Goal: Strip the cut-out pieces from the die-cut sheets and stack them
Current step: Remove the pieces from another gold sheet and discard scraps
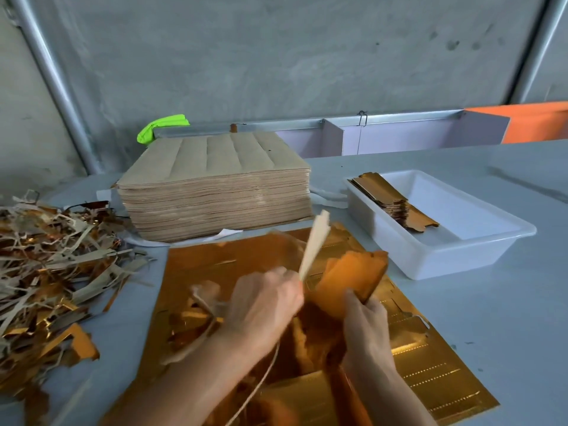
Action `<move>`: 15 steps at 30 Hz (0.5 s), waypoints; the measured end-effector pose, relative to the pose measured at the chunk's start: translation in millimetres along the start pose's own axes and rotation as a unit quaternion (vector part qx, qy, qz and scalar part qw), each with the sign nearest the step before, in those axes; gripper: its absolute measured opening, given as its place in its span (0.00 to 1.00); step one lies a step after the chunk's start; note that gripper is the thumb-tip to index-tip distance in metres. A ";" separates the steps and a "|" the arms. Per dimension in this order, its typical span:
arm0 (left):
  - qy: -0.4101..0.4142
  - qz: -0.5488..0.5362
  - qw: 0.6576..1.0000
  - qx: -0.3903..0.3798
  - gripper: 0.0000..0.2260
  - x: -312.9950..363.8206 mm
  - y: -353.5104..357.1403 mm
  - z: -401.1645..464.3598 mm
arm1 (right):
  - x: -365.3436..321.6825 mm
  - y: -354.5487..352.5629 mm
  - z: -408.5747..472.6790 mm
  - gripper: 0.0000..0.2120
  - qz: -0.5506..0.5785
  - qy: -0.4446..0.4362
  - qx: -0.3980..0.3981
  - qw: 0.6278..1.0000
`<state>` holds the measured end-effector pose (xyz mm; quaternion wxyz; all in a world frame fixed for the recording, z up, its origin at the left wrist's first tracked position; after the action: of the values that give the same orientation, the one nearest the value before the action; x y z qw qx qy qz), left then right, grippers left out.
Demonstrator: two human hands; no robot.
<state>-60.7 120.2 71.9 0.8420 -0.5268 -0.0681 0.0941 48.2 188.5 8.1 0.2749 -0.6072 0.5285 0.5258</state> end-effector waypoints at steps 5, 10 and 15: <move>0.053 0.025 0.997 -0.042 0.06 42.1 4.6 -13.1 | 2.1 17.3 -11.8 0.18 -0.001 -0.058 -0.085 0.995; 0.096 0.025 0.994 -0.035 0.14 53.3 11.7 -21.8 | 3.0 7.7 -18.0 0.17 -0.021 -0.099 -0.057 0.993; 0.028 0.041 0.998 -0.043 0.33 20.1 12.7 -30.8 | 2.3 -9.9 -9.2 0.12 0.051 -0.006 -0.010 0.999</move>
<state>-35.6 103.3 47.4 0.8156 -0.5674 -0.0268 0.1104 60.4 182.4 6.6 0.2454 -0.5787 0.5518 0.5481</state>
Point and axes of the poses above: each hand's wrist, its own z-axis towards the middle knuckle, its own y-axis out of the palm, x = y × z, the point moved 6 cm from there along z, towards the middle knuckle
